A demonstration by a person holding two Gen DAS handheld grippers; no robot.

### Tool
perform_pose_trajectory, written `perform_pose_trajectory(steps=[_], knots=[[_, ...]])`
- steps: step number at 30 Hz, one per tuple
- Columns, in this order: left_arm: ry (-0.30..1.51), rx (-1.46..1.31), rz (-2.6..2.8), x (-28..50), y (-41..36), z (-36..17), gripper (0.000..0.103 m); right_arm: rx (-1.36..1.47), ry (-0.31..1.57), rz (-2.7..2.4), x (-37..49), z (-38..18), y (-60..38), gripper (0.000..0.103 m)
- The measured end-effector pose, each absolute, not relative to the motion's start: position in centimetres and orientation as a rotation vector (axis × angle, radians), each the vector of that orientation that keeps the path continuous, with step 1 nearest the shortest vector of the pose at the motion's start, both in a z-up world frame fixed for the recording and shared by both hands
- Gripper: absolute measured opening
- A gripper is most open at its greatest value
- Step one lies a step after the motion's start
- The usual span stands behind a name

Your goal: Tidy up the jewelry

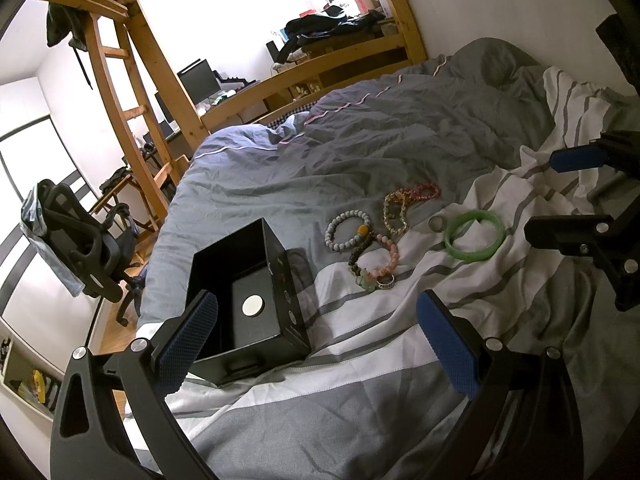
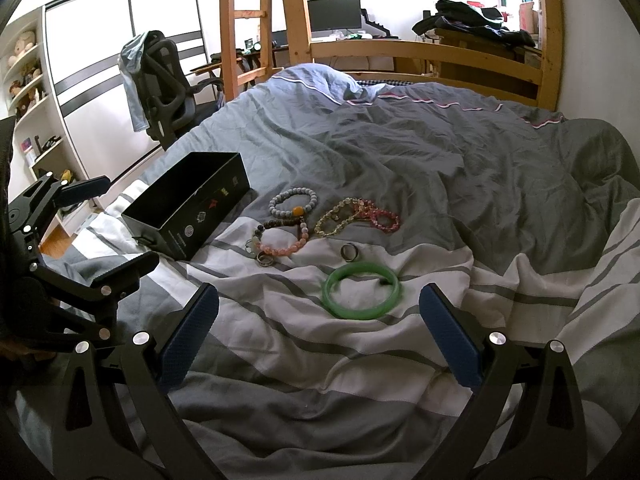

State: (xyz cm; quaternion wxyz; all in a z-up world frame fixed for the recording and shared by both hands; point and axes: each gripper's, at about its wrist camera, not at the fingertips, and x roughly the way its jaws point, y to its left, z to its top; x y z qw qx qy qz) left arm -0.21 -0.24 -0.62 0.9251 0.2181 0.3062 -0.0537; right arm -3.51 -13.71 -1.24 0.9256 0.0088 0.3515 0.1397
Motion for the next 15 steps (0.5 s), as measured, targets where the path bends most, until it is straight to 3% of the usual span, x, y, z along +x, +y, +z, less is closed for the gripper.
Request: perform_pose_trajectory(steps=[15], knots=[[0.707, 0.487, -0.187, 3.8, -2.8, -3.3, 0.098, 0.104, 0.877, 0.304, -1.5, -4.4, -14.2, 0.096]])
